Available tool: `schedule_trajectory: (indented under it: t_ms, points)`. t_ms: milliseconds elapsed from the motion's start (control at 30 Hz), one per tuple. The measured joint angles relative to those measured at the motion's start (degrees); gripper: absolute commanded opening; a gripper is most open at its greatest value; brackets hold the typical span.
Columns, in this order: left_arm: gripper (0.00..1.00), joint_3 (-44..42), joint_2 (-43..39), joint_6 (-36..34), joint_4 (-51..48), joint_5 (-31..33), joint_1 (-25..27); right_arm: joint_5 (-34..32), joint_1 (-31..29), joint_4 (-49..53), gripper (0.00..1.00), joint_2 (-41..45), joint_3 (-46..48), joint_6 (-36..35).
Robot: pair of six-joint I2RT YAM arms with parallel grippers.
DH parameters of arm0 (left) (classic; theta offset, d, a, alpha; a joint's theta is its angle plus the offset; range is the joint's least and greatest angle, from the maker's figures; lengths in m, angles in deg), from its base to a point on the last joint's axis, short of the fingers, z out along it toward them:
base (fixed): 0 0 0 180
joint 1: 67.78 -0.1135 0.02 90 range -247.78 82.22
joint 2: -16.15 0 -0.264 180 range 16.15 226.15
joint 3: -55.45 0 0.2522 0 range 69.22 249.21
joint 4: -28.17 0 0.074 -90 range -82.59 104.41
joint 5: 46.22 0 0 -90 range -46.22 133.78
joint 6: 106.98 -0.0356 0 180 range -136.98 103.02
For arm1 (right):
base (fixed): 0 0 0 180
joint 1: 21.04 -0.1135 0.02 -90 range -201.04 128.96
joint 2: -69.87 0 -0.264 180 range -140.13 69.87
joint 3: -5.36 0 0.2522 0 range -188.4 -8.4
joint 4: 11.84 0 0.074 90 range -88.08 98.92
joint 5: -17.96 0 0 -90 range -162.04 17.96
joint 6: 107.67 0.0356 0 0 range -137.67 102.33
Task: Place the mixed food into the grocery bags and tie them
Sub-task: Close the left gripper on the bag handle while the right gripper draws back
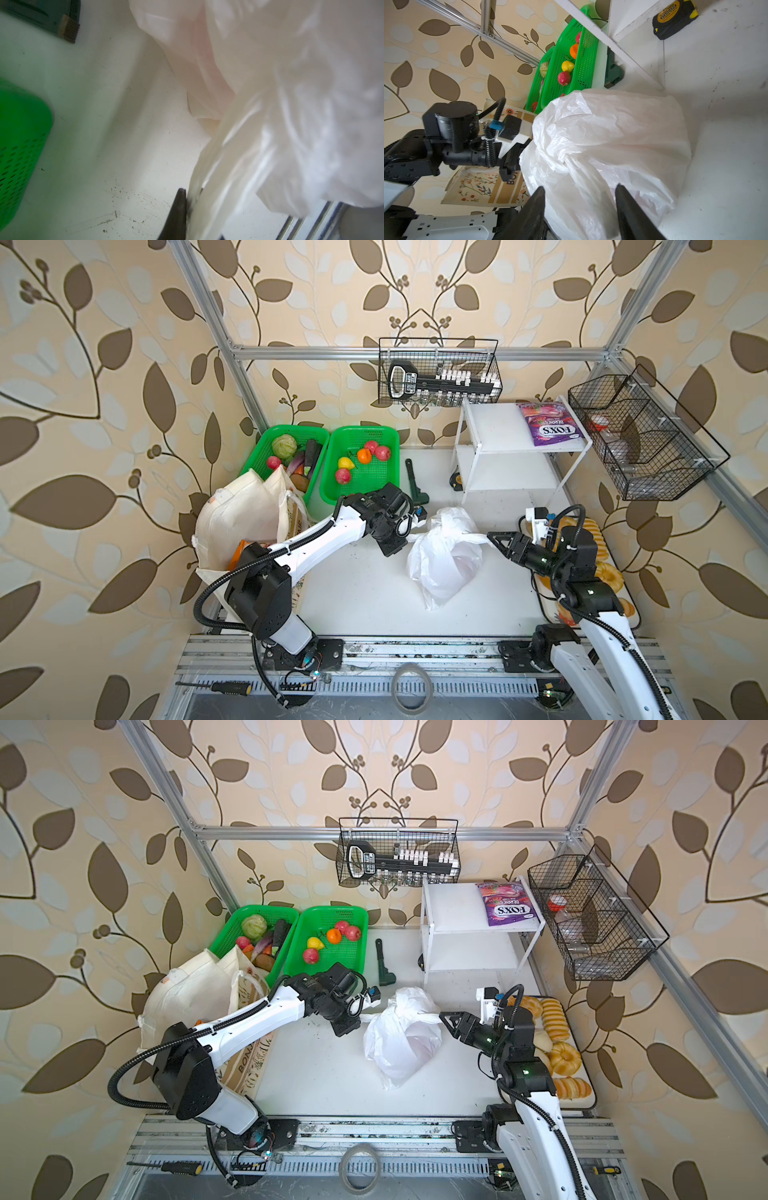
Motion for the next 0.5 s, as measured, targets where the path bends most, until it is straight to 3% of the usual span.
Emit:
schedule_trajectory:
  t_ms: [100, 300, 400, 500]
  points:
    - [0.00, 0.0, -0.7, 0.1, -0.2, -1.3, 0.0, 0.0, 0.0, -2.6, 0.62, -1.3, 3.3, 4.7]
    - [0.00, 0.5, -0.7, 0.2, -1.9, -2.9, 0.0, 0.0, -1.3, -9.1, 0.65, -5.4, 5.4, 12.5]
    - [0.00, 0.7, -0.7, 0.2, -2.5, -3.1, 0.0, -0.7, -3.8, -14.0, 0.60, -6.4, 5.9, 16.4]
    - [0.00, 0.8, -0.7, 0.4, -2.8, -3.2, 0.0, -3.2, -6.2, -17.7, 0.45, -6.5, 7.1, 19.4]
